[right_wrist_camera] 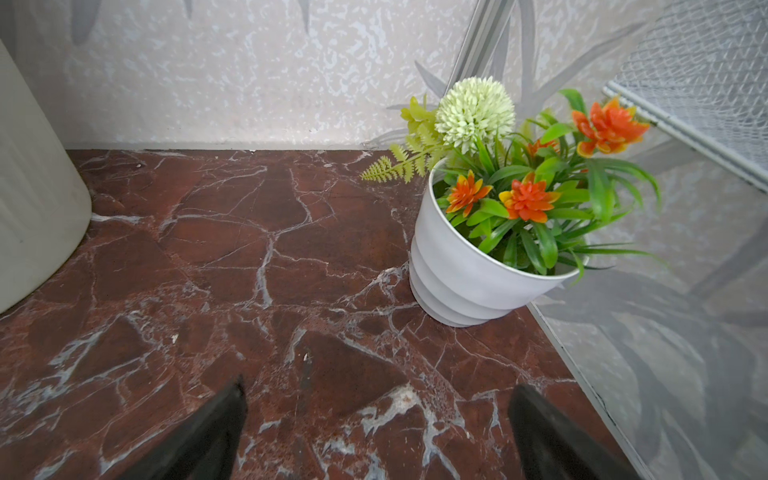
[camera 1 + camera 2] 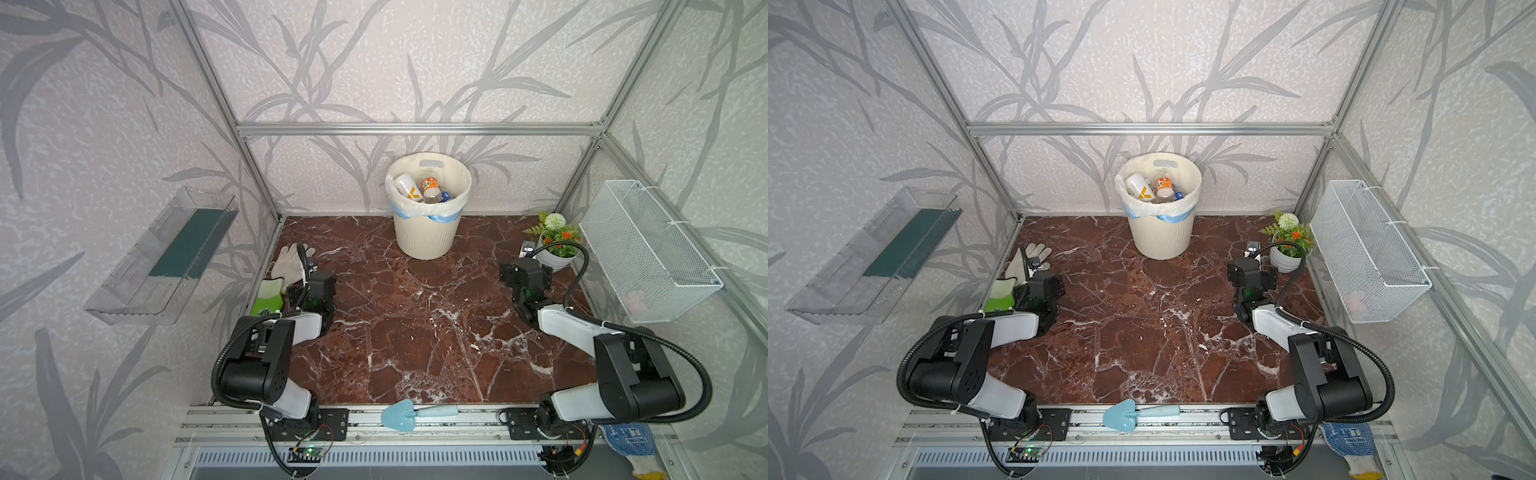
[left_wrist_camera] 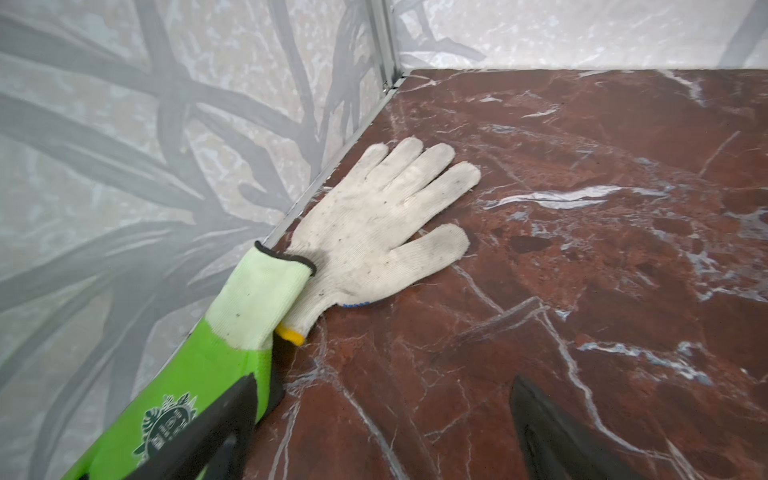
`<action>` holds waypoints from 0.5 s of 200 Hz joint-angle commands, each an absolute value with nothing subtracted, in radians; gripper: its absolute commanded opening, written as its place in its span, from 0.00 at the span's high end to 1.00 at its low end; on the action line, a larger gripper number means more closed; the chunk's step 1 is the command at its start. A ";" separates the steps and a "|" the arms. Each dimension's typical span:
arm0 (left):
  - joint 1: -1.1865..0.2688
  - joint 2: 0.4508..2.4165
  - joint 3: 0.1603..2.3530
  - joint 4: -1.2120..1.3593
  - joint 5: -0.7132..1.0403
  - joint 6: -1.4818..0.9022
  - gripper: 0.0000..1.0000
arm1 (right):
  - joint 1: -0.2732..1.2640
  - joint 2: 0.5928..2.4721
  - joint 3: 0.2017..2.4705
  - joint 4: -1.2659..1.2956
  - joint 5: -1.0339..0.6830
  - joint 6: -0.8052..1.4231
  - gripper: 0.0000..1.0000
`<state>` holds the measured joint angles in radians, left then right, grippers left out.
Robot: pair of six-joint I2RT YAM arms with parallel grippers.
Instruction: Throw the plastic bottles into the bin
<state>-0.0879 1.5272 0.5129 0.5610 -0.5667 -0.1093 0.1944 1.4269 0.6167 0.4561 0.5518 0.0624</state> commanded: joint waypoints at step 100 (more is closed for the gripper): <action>-0.019 1.530 0.400 0.834 -0.337 -0.088 0.01 | 0.192 1.283 0.463 0.581 0.334 0.011 0.01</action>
